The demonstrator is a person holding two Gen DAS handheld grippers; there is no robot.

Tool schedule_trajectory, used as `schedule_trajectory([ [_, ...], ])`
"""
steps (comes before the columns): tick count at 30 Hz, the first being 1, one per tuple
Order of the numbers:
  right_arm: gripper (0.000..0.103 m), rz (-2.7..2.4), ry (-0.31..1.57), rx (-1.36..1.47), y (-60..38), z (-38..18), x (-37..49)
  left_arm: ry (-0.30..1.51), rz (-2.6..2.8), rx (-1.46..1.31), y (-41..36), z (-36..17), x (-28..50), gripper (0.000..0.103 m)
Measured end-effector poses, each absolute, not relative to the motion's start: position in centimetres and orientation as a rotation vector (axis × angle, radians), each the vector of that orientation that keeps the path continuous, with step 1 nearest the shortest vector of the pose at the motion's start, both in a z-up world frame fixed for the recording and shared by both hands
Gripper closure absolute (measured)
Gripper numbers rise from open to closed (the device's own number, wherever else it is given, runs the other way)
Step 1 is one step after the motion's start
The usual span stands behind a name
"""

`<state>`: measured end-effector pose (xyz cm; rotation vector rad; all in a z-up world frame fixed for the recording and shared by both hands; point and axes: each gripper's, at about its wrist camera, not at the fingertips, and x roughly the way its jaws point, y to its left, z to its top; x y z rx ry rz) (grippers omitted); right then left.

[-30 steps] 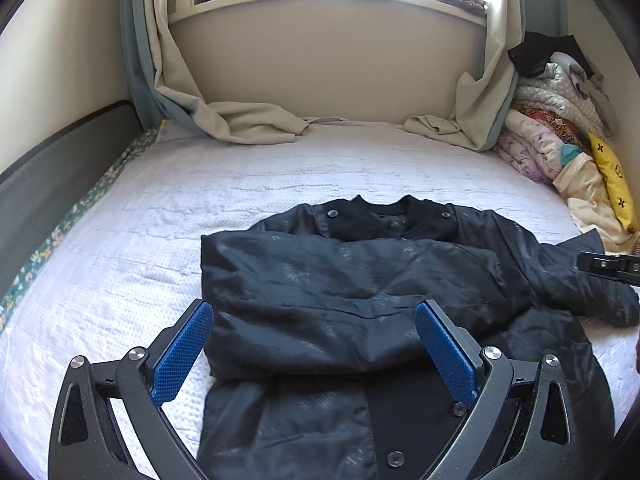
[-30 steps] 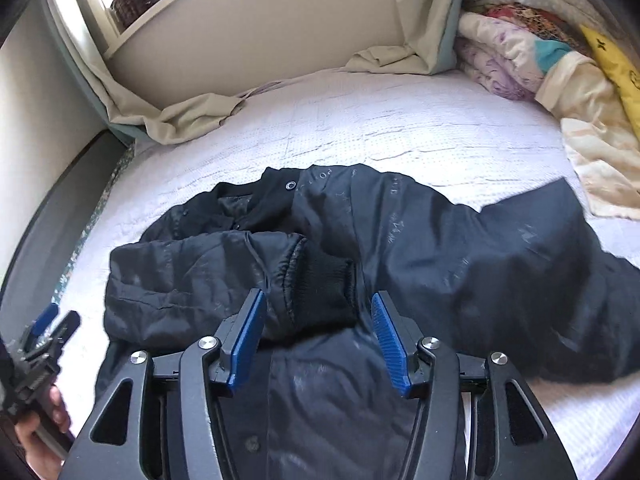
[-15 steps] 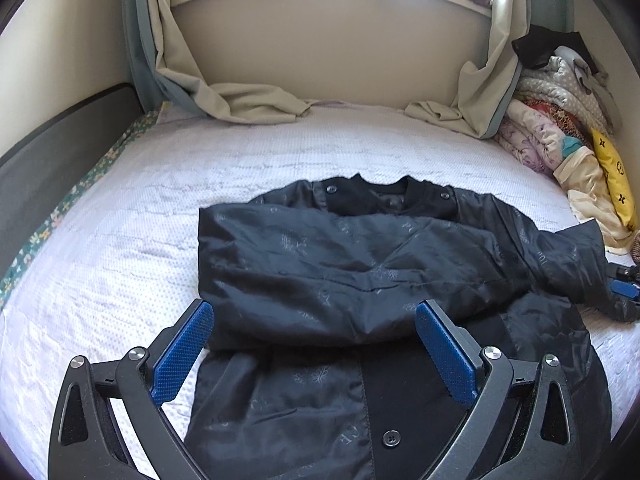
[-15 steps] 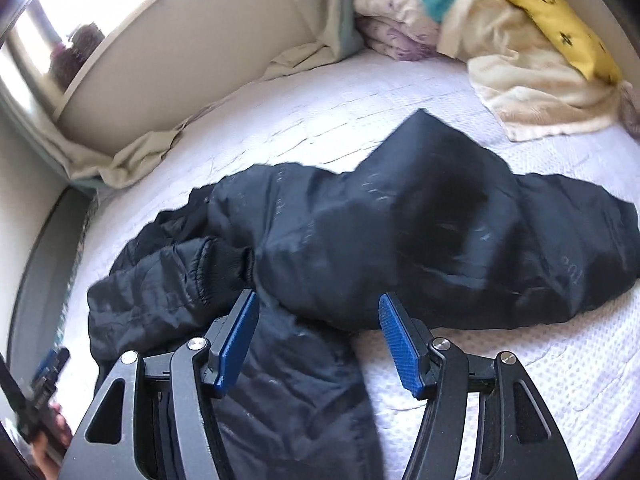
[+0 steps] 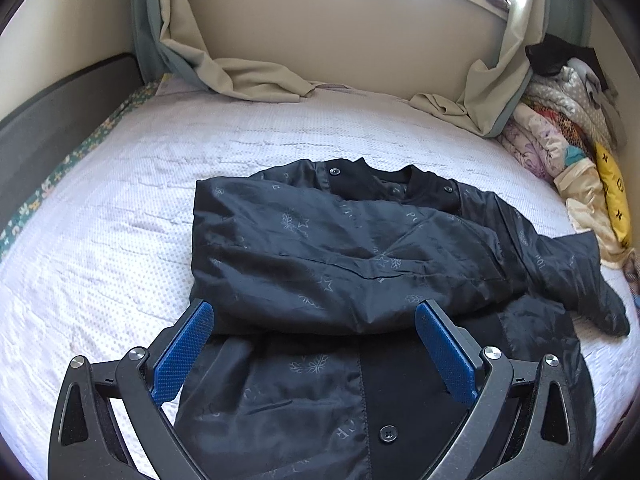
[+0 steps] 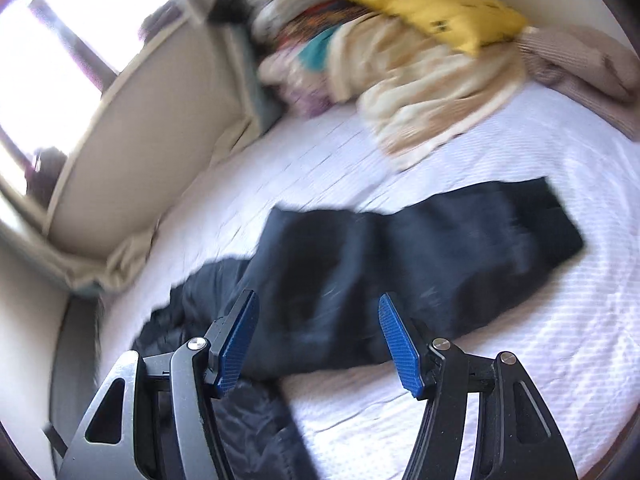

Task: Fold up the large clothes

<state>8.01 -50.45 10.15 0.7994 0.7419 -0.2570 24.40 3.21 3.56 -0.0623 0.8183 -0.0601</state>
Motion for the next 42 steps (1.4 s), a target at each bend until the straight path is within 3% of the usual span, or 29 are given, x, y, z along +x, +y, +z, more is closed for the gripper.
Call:
schedule_trajectory([
  [16, 0.042, -0.51, 0.661, 1.319, -60.8, 2.8, -0.1, 0.82, -0.069, -0.122, 3.9, 4.5, 24.5, 0.001],
  [35, 0.042, -0.631, 0.652, 1.234, -62.4, -0.6, 4.1, 0.814, -0.077, -0.166, 4.9, 5.1, 24.5, 0.001],
  [37, 0.049, -0.635, 0.666, 1.198, -62.4, -0.5, 4.7, 0.815, -0.075, -0.171, 5.1, 5.1, 24.5, 0.001],
  [39, 0.065, -0.628, 0.69, 1.157, -62.4, -0.2, 5.2, 0.814, -0.073, -0.178, 5.2, 5.2, 24.6, 0.001],
  [42, 0.08, -0.614, 0.667, 1.146, -62.3, 0.7, 4.8, 0.812, -0.071, -0.178, 5.2, 5.2, 24.7, 0.001],
])
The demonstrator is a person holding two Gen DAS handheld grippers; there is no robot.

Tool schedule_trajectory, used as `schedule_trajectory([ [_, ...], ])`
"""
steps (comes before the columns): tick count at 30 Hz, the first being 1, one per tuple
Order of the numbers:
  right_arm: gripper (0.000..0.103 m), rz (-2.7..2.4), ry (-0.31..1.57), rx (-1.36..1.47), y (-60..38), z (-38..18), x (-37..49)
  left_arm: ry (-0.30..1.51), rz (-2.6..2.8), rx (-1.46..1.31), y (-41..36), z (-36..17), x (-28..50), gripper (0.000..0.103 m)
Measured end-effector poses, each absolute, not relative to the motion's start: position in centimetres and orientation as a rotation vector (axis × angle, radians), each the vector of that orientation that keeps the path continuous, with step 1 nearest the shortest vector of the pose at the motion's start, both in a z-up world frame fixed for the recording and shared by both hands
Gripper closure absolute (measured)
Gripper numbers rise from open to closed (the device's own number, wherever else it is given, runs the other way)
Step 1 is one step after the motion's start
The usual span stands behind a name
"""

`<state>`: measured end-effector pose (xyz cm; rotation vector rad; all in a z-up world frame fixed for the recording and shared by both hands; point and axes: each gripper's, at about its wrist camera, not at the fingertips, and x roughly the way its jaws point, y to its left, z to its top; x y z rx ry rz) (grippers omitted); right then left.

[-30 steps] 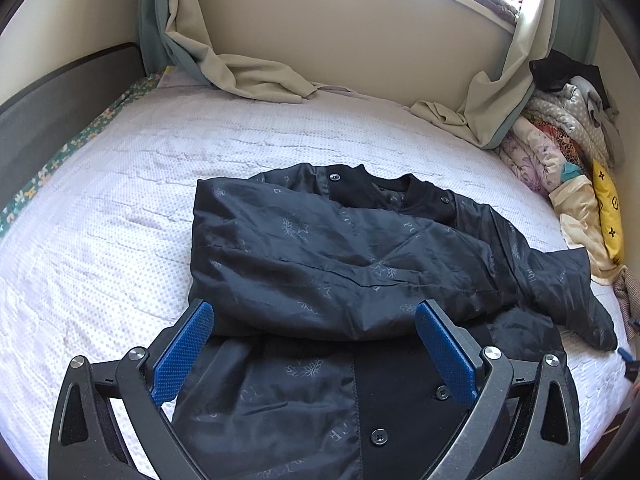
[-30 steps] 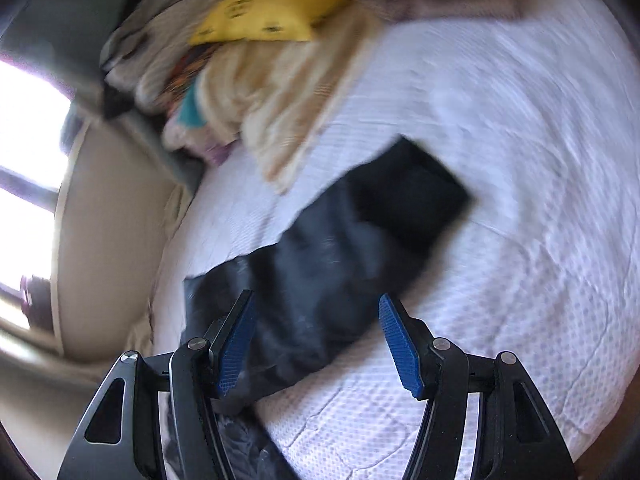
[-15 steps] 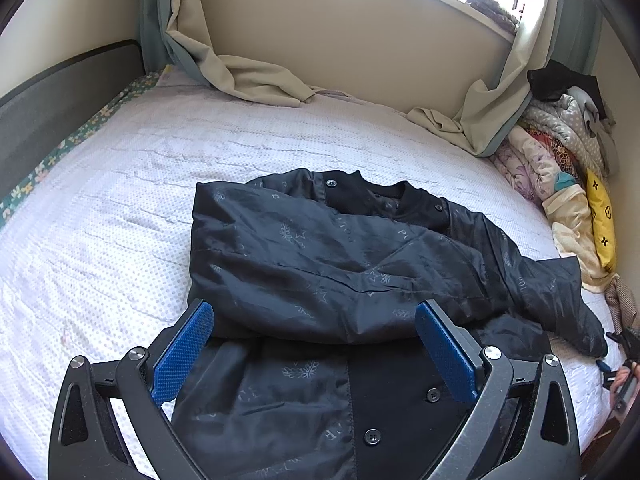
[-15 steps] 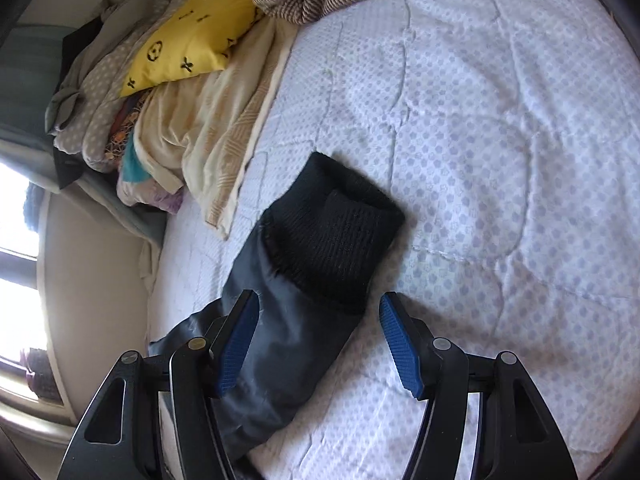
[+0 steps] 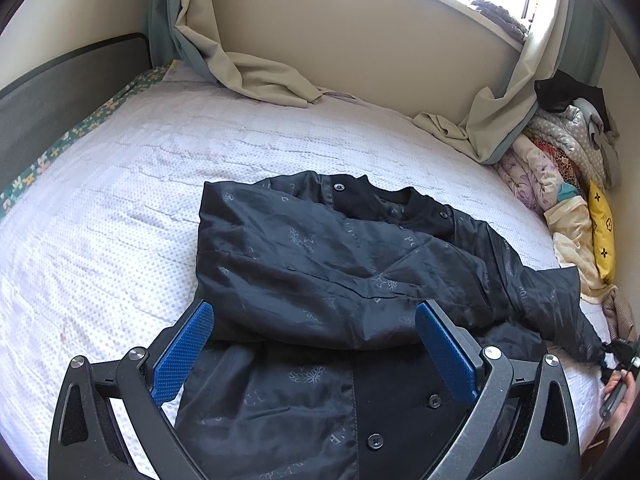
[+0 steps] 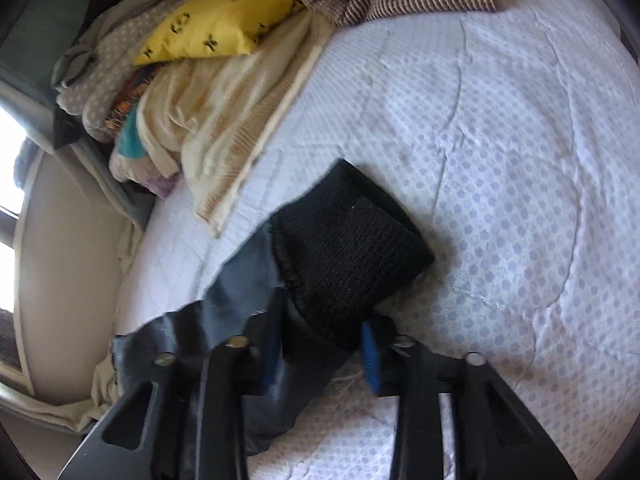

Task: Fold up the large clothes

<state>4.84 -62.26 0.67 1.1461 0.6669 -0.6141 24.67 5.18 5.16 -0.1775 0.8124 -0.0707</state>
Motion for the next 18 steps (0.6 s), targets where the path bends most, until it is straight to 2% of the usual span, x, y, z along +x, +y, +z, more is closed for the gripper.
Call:
schedule_trajectory([
  [6, 0.084, -0.599, 0.55, 0.789, -57.8, 9.5, 6.1, 0.809, -0.073, -0.17, 5.0, 5.1, 24.6, 0.001],
  [11, 0.084, -0.437, 0.428, 0.365, -46.9, 17.7, 8.5, 0.807, -0.069, -0.158, 4.8, 5.0, 24.6, 0.001],
  [14, 0.091, -0.302, 0.408, 0.196, -40.1, 19.6, 9.8, 0.812, -0.072, -0.148, 4.6, 4.7, 24.6, 0.001],
  [18, 0.094, -0.105, 0.446, 0.102, -32.7, 19.3, 12.5, 0.816, -0.078, -0.14, 4.5, 4.6, 24.5, 0.001],
])
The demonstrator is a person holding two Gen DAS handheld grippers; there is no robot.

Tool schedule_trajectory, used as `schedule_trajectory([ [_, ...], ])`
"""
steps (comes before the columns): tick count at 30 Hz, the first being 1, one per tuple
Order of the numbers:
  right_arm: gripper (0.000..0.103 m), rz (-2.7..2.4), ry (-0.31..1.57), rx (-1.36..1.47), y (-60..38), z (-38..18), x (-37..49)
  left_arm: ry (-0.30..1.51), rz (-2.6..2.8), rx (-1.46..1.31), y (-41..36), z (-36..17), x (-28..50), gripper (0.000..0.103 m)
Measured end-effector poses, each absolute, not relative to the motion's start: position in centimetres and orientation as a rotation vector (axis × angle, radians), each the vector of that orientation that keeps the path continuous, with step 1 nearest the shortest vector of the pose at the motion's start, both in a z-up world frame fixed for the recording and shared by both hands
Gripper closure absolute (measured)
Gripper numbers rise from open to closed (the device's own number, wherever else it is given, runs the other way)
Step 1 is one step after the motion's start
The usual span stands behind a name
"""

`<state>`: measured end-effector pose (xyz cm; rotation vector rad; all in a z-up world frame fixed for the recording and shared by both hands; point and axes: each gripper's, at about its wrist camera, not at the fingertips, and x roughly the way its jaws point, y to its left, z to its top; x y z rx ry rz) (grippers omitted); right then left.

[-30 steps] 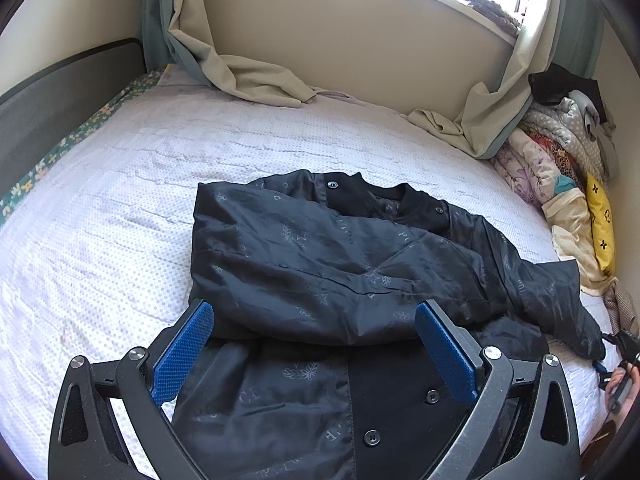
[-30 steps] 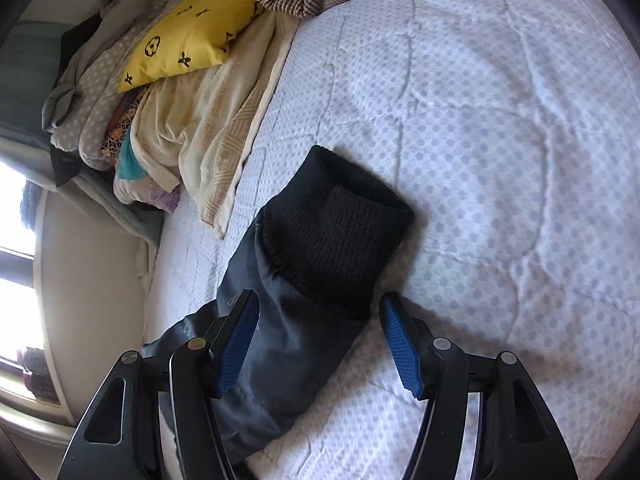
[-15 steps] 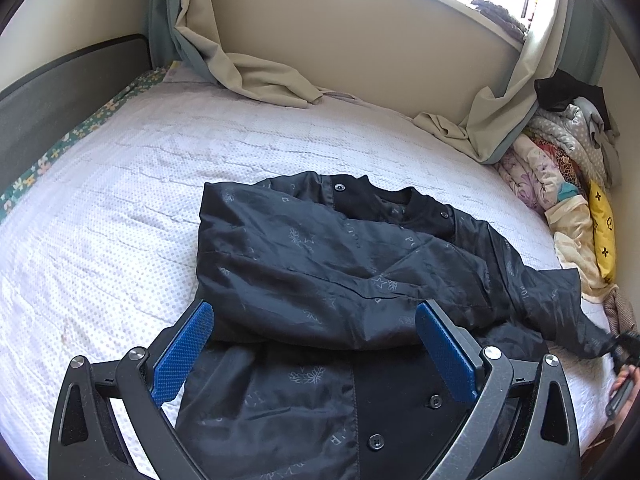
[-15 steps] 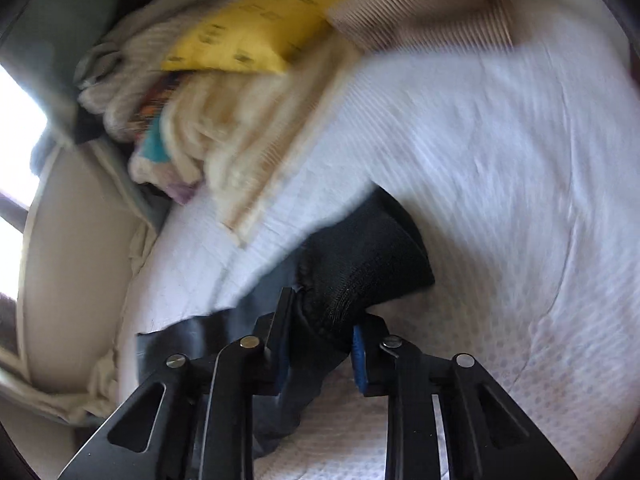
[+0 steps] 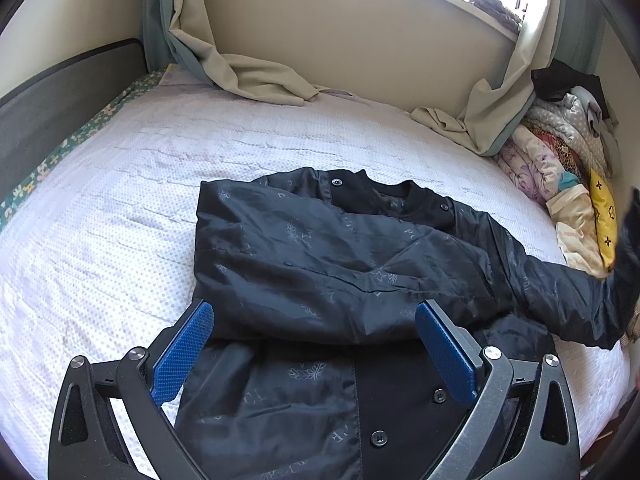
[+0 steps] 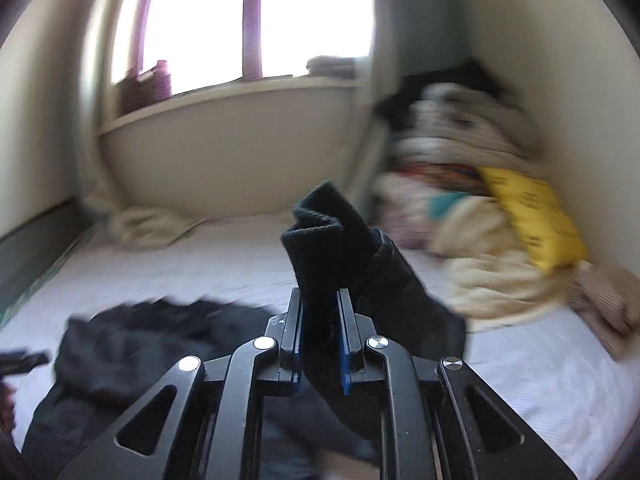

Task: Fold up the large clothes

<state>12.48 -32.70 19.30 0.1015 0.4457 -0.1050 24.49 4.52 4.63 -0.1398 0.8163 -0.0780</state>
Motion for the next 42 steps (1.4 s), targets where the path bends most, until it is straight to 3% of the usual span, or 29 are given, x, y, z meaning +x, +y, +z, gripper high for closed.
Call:
schedule_trajectory([
  [11, 0.098, 0.219, 0.654, -0.146, -16.4, 11.8, 15.0, 0.829, -0.097, -0.144, 4.5, 4.5, 24.3, 0.001],
  [20, 0.096, 0.354, 0.777, -0.345, -9.0, 5.2, 14.2, 0.864, -0.119, -0.162, 4.3, 3.8, 24.7, 0.001],
  [22, 0.089, 0.38, 0.823, -0.322, -9.0, 4.6, 14.3, 0.875, -0.124, -0.164, 4.3, 3.6, 24.8, 0.001],
  [23, 0.075, 0.391, 0.836, -0.294, -9.2, 4.7, 14.3, 0.884, -0.127, -0.172, 4.4, 3.4, 24.9, 0.001],
  [24, 0.055, 0.399, 0.831, -0.255, -9.5, 5.1, 14.1, 0.89, -0.129, -0.181, 4.5, 3.3, 24.9, 0.001],
  [26, 0.035, 0.4, 0.786, -0.189, -10.3, 6.5, 13.7, 0.901, -0.131, -0.202, 4.8, 3.1, 25.0, 0.001],
  [34, 0.027, 0.312, 0.653, 0.093, -18.9, 13.7, 14.0, 0.94, -0.183, -0.222, 4.1, 2.3, 25.1, 0.001],
  [42, 0.026, 0.159, 0.63, 0.332, -27.9, 15.6, 15.2, 1.077, -0.417, -0.406, 1.6, -0.5, 26.4, 0.01],
])
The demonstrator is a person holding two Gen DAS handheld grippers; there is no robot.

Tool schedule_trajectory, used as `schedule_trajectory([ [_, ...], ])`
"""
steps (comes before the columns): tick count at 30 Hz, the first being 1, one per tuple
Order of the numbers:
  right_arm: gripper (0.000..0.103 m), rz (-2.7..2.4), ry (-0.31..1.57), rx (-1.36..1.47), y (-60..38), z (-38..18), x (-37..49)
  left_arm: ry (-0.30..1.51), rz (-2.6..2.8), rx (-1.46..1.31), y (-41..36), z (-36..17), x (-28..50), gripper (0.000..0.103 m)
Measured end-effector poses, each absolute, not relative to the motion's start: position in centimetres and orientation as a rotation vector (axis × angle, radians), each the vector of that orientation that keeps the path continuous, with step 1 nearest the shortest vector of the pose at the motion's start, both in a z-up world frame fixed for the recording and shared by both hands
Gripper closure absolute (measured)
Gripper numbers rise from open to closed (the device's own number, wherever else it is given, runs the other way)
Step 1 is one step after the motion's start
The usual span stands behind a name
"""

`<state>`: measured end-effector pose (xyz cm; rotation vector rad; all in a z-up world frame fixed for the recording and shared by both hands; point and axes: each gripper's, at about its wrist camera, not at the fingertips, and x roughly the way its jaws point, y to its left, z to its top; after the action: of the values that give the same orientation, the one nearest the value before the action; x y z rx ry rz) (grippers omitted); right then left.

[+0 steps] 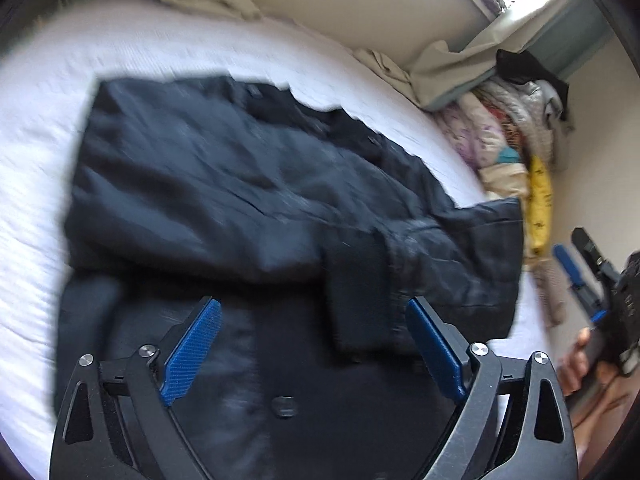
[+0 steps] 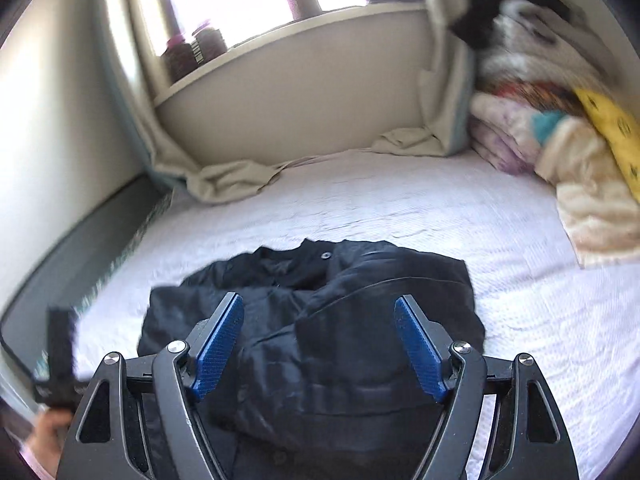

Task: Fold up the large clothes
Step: 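Close the left tool on the ribbed cuff lying on the coat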

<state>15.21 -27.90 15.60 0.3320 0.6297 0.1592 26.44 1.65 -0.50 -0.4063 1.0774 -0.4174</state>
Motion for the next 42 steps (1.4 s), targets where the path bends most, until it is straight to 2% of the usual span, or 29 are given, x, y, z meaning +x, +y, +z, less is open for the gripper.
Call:
schedule_trajectory([
  [6, 0.026, 0.142, 0.657, 0.4, -30.1, 15.4, 14.7, 1.166, -0.495, -0.472, -1.0, -3.8, 28.1, 0.022],
  [9, 0.026, 0.147, 0.669, 0.394, -30.1, 15.2, 14.8, 1.192, -0.532, -0.473, -2.2, -5.0, 28.6, 0.035],
  [11, 0.026, 0.148, 0.678, 0.388, -30.3, 15.0, 14.5, 1.204, -0.551, -0.467, -2.9, -5.7, 28.7, 0.059],
  [15, 0.026, 0.136, 0.698, 0.384, -30.6, 14.6, 14.3, 1.198, -0.561, -0.445, -3.5, -5.9, 28.7, 0.083],
  [16, 0.026, 0.129, 0.704, 0.388, -30.8, 14.4, 14.3, 1.191, -0.562, -0.443, -3.5, -5.7, 28.6, 0.092],
  [17, 0.026, 0.125, 0.707, 0.39, -30.9, 14.3, 14.3, 1.182, -0.563, -0.447, -3.3, -5.3, 28.5, 0.095],
  [26, 0.026, 0.064, 0.706, 0.412, -32.6, 14.1, 14.3, 1.05, -0.511, -0.435, 0.7, 1.5, 25.8, 0.098],
  [31, 0.026, 0.055, 0.72, 0.409, -32.5, 13.8, 14.6, 0.994, -0.402, -0.34, 3.2, 4.2, 24.4, 0.098],
  [36, 0.026, 0.049, 0.766, 0.415, -32.1, 12.7, 15.3, 0.984, -0.273, -0.274, 5.4, 3.8, 24.5, 0.098],
  [42, 0.026, 0.05, 0.836, 0.434, -31.6, 11.0, 16.5, 1.087, -0.157, -0.266, 6.7, -0.1, 25.7, 0.098],
])
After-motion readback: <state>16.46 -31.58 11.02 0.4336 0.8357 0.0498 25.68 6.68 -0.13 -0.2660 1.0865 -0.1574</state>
